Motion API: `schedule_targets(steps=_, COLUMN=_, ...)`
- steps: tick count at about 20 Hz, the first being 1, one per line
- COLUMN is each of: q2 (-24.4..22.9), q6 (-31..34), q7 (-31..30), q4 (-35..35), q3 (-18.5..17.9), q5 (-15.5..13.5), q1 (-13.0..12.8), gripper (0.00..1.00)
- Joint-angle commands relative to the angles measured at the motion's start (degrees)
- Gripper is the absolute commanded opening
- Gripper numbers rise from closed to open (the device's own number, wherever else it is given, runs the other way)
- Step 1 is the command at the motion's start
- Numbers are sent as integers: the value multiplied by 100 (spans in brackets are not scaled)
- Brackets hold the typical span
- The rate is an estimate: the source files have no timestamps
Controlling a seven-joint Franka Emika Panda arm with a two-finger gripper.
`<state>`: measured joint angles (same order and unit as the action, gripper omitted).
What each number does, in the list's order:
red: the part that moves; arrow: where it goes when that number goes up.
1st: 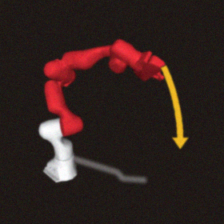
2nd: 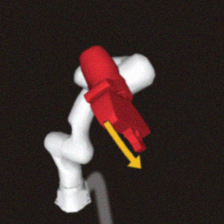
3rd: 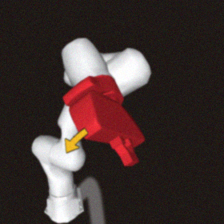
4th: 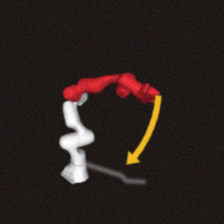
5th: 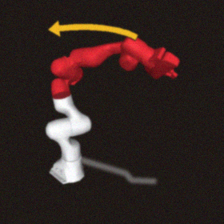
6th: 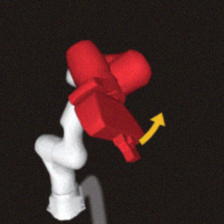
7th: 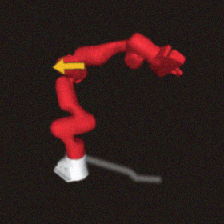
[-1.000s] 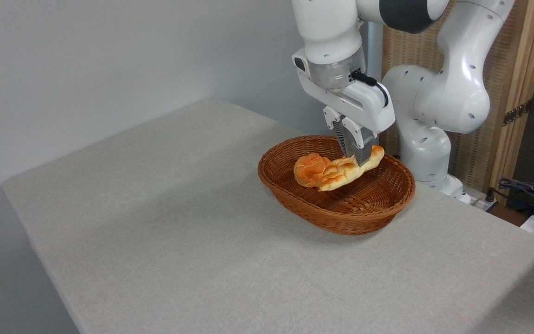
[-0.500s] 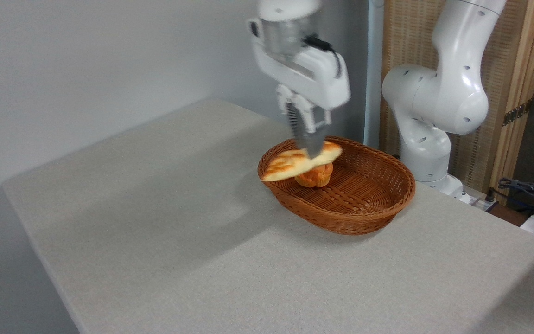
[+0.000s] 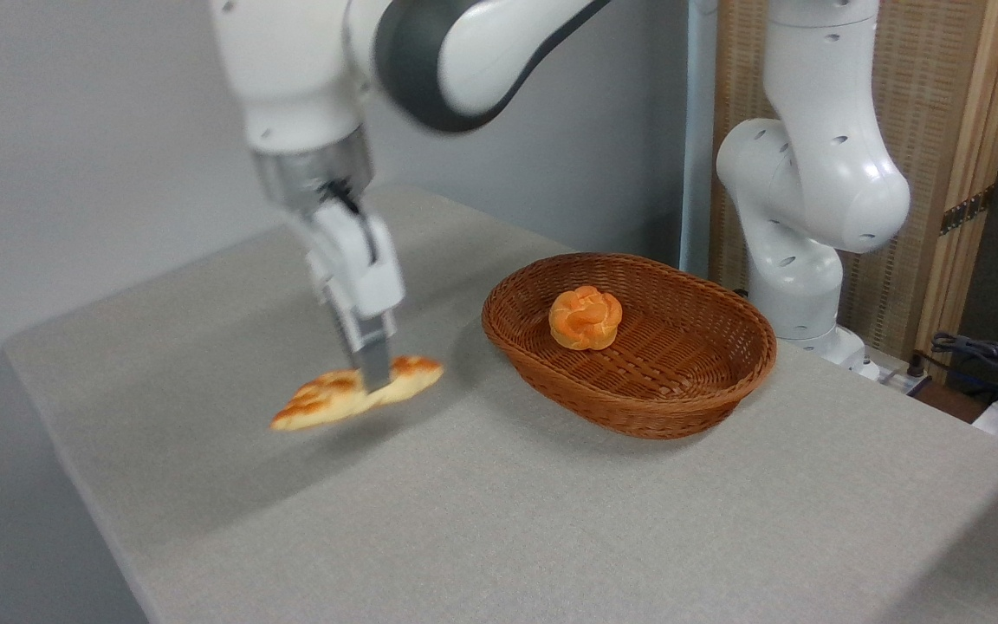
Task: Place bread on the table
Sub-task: 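Lift the braided loaf out of the basket and carry it beside, then lower the braided loaf onto the table and open the gripper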
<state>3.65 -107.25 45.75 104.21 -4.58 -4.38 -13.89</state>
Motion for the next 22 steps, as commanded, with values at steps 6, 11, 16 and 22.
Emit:
schedule_targets(steps=6, q2=496, q6=-279, q7=-277, q4=-164, q3=264, q5=-45, q1=-8, gripper=100)
schedule_targets(steps=11, q2=531, q6=-287, q7=-251, q4=-137, q3=308, q5=-36, q1=-8, gripper=100)
schedule_targets(steps=16, q2=584, q6=-287, q7=-225, q4=-137, q3=387, q5=-19, q1=-8, gripper=100)
schedule_targets(steps=22, q2=-346, q6=-252, q7=-225, q4=-190, q3=176, q5=-10, q1=430, gripper=100)
